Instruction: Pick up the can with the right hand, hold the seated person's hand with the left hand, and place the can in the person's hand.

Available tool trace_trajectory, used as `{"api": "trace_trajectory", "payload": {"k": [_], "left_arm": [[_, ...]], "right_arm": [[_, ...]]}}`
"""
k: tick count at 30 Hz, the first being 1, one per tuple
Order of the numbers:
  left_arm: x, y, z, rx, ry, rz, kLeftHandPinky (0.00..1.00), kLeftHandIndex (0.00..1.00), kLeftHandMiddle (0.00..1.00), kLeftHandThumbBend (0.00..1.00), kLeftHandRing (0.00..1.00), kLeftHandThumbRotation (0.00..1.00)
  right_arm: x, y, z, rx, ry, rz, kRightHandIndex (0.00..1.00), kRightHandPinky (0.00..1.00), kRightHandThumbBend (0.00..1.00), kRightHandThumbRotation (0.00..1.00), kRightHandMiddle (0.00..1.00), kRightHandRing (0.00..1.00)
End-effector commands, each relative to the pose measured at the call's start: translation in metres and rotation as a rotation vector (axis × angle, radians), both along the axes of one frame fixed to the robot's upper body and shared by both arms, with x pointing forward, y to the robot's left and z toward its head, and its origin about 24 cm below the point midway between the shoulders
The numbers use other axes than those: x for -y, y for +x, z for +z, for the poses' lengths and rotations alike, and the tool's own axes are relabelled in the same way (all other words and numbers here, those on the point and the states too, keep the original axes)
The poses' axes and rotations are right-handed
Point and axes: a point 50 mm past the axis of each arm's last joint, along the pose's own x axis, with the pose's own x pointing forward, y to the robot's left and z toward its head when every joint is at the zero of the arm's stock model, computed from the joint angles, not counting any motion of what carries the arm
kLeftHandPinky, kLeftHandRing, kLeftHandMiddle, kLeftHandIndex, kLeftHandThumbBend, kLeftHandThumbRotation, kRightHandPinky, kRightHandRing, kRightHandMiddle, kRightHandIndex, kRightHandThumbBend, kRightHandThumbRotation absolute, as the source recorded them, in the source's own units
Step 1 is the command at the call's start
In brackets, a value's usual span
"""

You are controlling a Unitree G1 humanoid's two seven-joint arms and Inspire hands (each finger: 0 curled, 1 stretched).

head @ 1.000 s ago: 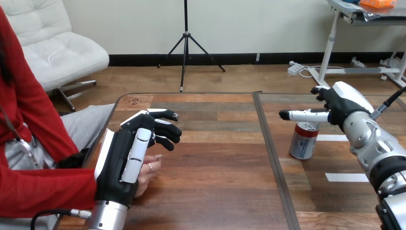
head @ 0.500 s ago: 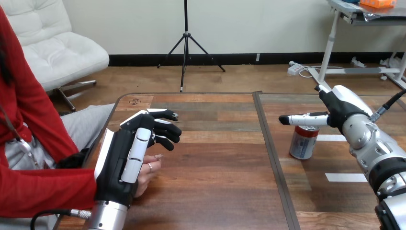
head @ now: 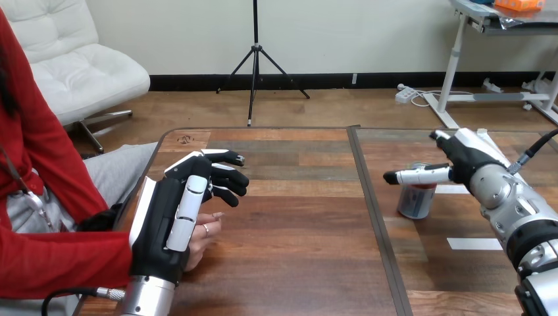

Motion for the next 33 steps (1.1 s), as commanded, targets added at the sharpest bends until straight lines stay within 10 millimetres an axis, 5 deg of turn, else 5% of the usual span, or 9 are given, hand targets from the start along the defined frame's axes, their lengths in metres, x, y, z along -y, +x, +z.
{"api": "trace_trajectory", "payload": {"k": [1,33], "left_arm": [[-0.0001,0.0120,0.0196,0.101,0.013,-0.006,0.41,0.58,0.51,0.53,0.51,1.00],[-0.0013,0.0125,0.0204,0.105,0.008,-0.001,0.39,0.57,0.51,0.55,0.49,1.00]], "right_arm": [[-0.0092,0.0059,0.0064,0.009,0.010,0.025,0.99,0.82,1.00,0.50,0.97,0.95],[-0.0006,-0.0001,-0.0011,-0.046,-0.005,0.004,0.88,0.72,1.00,0.36,0.90,0.85]]}}
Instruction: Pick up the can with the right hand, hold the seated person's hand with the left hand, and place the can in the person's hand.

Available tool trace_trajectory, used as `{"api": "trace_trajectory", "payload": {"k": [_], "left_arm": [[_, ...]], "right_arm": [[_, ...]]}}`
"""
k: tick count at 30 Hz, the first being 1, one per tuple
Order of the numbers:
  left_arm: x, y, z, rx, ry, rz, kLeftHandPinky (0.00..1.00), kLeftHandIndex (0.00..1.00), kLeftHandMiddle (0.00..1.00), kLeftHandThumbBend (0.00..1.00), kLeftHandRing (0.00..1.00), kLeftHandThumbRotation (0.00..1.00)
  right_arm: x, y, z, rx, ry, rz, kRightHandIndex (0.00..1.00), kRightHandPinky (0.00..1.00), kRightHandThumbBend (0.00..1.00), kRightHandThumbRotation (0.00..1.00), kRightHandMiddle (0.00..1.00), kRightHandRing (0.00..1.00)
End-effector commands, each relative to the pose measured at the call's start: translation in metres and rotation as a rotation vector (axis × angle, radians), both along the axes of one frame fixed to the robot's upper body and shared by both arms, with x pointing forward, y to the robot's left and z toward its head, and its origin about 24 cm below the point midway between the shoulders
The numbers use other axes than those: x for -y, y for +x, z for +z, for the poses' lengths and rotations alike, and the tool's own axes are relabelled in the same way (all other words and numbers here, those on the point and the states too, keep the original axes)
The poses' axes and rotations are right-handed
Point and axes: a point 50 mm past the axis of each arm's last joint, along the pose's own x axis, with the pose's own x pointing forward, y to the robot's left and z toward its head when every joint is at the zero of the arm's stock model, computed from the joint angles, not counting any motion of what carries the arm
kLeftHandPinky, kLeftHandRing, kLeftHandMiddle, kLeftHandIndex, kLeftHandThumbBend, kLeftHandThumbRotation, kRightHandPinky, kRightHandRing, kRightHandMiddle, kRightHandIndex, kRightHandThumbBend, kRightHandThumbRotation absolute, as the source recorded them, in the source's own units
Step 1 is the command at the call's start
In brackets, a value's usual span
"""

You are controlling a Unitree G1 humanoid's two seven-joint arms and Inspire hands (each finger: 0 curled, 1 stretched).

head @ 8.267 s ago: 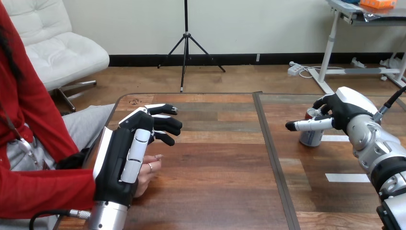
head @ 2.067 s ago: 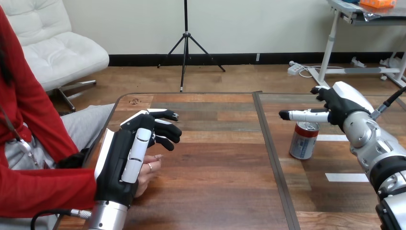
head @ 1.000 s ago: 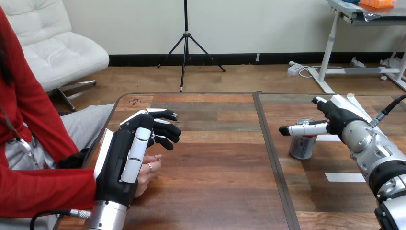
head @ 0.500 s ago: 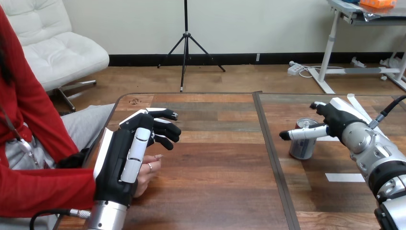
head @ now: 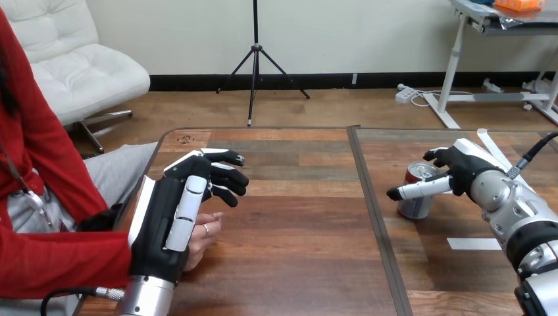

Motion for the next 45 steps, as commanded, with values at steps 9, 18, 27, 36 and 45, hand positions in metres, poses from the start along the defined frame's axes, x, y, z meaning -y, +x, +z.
{"api": "trace_trajectory", "payload": {"k": [9,18,27,36,45], "left_arm": [[-0.0010,0.0128,0.0192,0.093,0.010,-0.003,0.38,0.56,0.50,0.56,0.48,1.00],[-0.0007,0.0127,0.0194,0.095,0.011,-0.007,0.37,0.56,0.51,0.56,0.48,1.00],[-0.0007,0.0127,0.0202,0.101,0.011,-0.005,0.36,0.56,0.51,0.56,0.47,1.00],[-0.0013,0.0128,0.0207,0.102,0.007,-0.005,0.36,0.55,0.51,0.57,0.47,1.00],[-0.0018,0.0130,0.0207,0.102,0.009,-0.002,0.36,0.55,0.51,0.56,0.47,1.00]], "right_arm": [[-0.0008,0.0022,0.0043,0.064,0.004,0.008,0.81,0.66,0.98,0.20,0.81,0.76],[0.0006,0.0007,0.0027,0.075,-0.024,0.015,0.70,0.59,0.88,0.07,0.70,0.66],[0.0006,-0.0001,0.0014,0.098,-0.028,0.004,0.59,0.54,0.76,0.01,0.64,0.61],[-0.0005,-0.0005,0.0004,0.129,-0.016,-0.011,0.51,0.43,0.72,0.00,0.53,0.49],[-0.0009,-0.0009,-0.0003,0.142,-0.007,-0.015,0.49,0.38,0.71,0.00,0.49,0.45]]}}
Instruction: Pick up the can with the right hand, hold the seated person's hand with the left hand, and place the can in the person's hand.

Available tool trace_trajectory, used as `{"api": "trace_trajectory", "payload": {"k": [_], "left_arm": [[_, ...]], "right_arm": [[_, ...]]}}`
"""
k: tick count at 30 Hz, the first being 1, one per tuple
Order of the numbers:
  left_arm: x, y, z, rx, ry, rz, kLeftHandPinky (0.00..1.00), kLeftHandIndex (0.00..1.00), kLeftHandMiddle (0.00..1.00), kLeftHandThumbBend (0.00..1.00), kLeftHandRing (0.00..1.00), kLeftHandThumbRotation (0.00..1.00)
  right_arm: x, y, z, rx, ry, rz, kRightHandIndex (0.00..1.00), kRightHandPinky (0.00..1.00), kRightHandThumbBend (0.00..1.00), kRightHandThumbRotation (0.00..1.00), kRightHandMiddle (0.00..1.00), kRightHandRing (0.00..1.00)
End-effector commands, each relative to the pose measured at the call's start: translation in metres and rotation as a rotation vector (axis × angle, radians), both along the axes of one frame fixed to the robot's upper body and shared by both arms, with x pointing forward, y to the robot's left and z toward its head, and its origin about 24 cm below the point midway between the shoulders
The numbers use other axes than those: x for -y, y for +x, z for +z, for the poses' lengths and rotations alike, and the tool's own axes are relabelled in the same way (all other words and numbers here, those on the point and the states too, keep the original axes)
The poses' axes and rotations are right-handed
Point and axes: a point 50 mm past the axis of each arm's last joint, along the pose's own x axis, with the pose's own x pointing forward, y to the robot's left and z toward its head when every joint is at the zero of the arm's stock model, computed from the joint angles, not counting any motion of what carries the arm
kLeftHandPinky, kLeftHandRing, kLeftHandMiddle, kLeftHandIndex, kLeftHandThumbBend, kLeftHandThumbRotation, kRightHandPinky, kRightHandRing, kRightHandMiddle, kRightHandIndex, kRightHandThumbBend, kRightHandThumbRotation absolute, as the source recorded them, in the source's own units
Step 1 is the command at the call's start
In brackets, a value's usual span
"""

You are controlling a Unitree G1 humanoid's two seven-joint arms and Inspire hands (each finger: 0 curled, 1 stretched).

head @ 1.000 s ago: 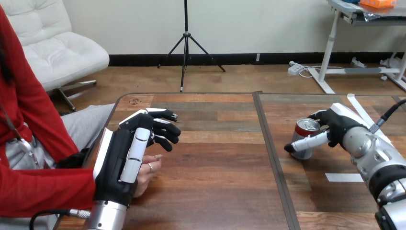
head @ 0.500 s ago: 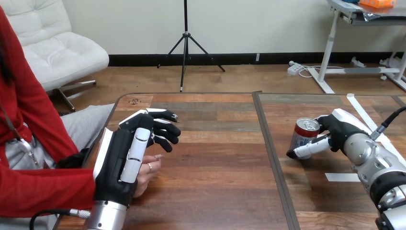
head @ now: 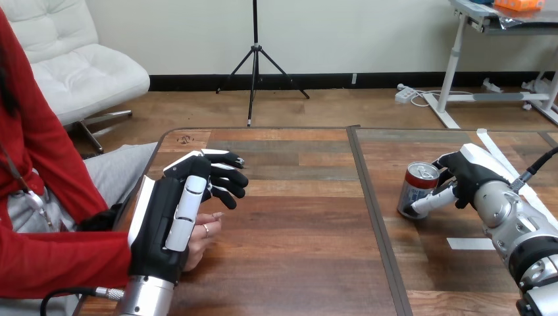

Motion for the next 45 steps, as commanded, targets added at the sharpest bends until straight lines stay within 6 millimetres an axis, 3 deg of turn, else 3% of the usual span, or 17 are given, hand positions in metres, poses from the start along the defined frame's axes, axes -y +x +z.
{"api": "trace_trajectory", "payload": {"k": [1,15,45], "left_arm": [[-0.0017,0.0131,0.0205,0.099,0.011,-0.001,0.36,0.55,0.51,0.56,0.47,1.00],[-0.0016,0.0128,0.0204,0.099,0.013,-0.002,0.36,0.54,0.51,0.57,0.47,1.00],[-0.0019,0.0130,0.0212,0.117,0.039,-0.001,0.35,0.51,0.51,0.49,0.47,1.00]], "right_arm": [[-0.0057,0.0075,0.0110,0.070,0.017,0.009,0.49,0.38,0.72,0.00,0.49,0.45],[-0.0062,0.0067,0.0104,0.104,0.017,0.012,0.47,0.37,0.74,0.00,0.48,0.43],[-0.0080,0.0084,0.0141,0.157,0.126,-0.005,0.46,0.35,0.76,0.00,0.45,0.41]]}}
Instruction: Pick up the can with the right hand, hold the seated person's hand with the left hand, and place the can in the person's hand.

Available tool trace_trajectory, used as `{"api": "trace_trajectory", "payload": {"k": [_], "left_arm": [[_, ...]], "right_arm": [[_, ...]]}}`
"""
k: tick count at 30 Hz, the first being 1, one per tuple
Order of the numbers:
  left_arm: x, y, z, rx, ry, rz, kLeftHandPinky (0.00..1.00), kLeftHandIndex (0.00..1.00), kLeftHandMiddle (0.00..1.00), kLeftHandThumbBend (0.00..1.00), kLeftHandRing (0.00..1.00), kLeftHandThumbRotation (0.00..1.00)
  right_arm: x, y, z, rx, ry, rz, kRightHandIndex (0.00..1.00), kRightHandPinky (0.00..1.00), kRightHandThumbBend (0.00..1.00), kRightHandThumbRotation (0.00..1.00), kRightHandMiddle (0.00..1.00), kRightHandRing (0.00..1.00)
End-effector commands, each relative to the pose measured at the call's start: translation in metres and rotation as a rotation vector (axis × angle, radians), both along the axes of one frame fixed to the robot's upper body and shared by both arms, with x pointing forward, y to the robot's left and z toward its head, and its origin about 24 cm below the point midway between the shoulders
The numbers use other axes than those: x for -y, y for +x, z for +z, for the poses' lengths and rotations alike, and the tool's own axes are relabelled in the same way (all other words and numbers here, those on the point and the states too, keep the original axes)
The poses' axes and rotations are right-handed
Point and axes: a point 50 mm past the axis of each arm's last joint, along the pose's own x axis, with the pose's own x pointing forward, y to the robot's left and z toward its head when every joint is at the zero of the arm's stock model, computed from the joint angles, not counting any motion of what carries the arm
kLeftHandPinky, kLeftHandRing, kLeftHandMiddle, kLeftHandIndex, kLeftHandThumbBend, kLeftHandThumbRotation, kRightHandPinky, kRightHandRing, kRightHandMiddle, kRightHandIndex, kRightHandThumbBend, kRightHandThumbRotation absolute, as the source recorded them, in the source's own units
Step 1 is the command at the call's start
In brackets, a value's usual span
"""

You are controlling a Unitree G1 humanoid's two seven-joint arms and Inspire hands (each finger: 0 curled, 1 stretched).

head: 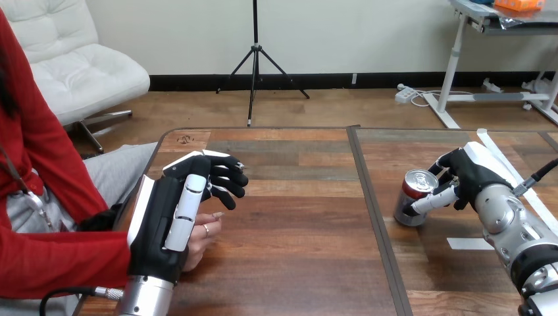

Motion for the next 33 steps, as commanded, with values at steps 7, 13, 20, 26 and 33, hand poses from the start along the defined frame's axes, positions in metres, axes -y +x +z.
{"api": "trace_trajectory", "payload": {"k": [7,13,20,26,33], "left_arm": [[-0.005,0.013,0.023,0.136,0.096,0.011,0.38,0.52,0.52,0.44,0.48,1.00],[-0.011,0.014,0.027,0.164,0.190,0.049,0.44,0.55,0.55,0.45,0.51,0.97],[-0.019,0.014,0.033,0.174,0.340,0.081,0.52,0.63,0.64,0.57,0.61,0.84],[-0.028,0.013,0.041,0.172,0.538,0.121,0.58,0.72,0.74,0.75,0.70,0.75],[-0.037,0.013,0.048,0.175,0.724,0.126,0.63,0.78,0.79,0.87,0.75,0.66]], "right_arm": [[-0.012,0.017,0.026,0.106,0.105,0.023,0.46,0.35,0.76,0.00,0.45,0.40],[-0.014,0.021,0.033,0.123,0.138,0.039,0.47,0.34,0.76,0.00,0.45,0.40],[-0.014,0.024,0.041,0.139,0.151,0.065,0.46,0.32,0.75,0.00,0.44,0.38],[-0.014,0.026,0.048,0.155,0.151,0.094,0.47,0.32,0.76,0.00,0.45,0.38],[-0.012,0.027,0.055,0.177,0.153,0.121,0.47,0.32,0.76,0.00,0.45,0.38]]}}
